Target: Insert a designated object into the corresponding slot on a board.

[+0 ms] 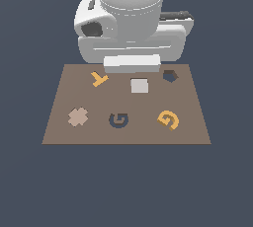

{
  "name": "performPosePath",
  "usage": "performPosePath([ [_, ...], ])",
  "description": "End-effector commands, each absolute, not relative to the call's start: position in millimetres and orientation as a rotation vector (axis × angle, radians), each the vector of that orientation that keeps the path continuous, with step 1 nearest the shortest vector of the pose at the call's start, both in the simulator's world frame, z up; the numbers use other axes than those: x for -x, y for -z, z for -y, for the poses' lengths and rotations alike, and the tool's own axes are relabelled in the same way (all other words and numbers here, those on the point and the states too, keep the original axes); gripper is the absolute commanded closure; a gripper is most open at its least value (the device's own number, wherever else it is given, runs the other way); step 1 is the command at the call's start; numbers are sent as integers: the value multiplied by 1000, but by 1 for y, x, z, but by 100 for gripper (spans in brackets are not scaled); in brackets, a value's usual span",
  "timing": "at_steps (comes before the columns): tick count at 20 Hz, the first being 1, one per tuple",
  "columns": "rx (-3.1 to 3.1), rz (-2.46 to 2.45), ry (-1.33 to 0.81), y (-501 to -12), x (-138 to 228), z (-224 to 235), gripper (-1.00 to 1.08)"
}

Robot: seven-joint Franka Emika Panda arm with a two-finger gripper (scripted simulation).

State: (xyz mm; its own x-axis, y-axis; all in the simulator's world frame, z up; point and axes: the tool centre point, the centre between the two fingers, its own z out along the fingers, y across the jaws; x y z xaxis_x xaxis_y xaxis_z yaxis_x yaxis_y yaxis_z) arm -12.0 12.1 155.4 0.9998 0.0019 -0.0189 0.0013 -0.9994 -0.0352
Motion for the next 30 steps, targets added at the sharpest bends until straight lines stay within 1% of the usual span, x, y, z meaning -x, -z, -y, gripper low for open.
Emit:
performPosePath([
  [1,3106,3,-29,-155,12,-12,-92],
  [8,3107,67,-28,-151,6,-15,-92],
  [16,3097,309,-23,-132,-16,-28,-92],
  [25,3016,814,-13,-95,-54,-66,-92],
  [30,2941,1074,-7,-75,-68,-91,-92],
])
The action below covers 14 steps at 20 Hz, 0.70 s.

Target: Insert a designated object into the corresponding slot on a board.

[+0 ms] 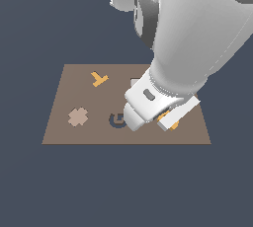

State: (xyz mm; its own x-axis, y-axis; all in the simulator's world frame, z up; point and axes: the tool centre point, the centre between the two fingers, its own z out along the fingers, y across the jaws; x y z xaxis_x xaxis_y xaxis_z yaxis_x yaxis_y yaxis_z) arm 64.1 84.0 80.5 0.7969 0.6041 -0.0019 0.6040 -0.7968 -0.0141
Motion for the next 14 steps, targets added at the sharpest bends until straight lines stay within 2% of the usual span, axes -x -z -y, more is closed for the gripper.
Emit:
performPosePath([
  [1,2926,1117,-6,-72,-70,-96,-92],
  [14,2811,1402,0,-50,-80,-127,-92],
])
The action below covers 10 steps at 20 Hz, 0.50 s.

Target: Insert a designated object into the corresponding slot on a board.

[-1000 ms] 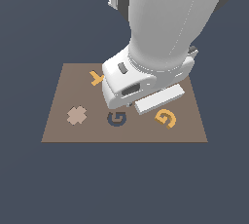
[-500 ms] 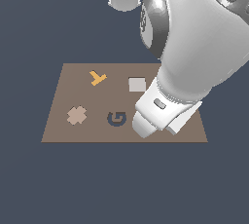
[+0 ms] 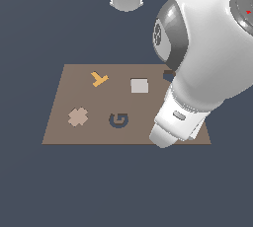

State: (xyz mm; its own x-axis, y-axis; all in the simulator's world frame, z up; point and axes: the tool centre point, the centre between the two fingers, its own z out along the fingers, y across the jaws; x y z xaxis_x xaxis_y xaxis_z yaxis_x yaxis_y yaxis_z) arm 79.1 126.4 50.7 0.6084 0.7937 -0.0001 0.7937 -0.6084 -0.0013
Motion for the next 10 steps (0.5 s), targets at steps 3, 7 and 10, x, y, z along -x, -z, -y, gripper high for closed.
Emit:
performPosePath([
  [3,2814,1396,-1,-50,-79,-127,-92],
  [7,2812,1400,0,-40,-79,-127,-92],
  [10,2811,1403,0,-32,-79,-127,-92],
])
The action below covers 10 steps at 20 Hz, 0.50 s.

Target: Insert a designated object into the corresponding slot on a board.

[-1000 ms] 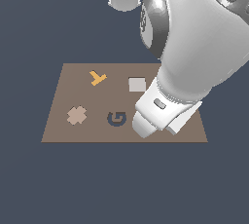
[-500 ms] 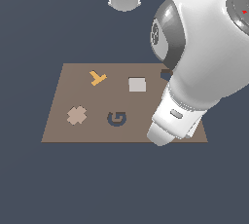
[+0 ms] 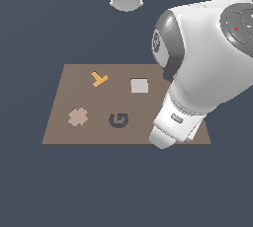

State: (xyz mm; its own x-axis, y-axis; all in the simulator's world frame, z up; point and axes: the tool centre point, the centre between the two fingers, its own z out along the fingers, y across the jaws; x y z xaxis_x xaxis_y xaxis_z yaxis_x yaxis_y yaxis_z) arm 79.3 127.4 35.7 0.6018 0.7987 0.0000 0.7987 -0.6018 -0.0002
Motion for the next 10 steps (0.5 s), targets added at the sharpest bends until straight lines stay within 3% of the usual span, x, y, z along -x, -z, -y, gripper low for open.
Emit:
performPosePath([
  [1,2810,1404,0,-30,-79,-128,-92],
  [2,2810,1404,0,-30,-79,-128,-92],
  [3,2810,1404,0,-30,-79,-128,108],
  [10,2810,1404,0,-30,-79,-128,108],
])
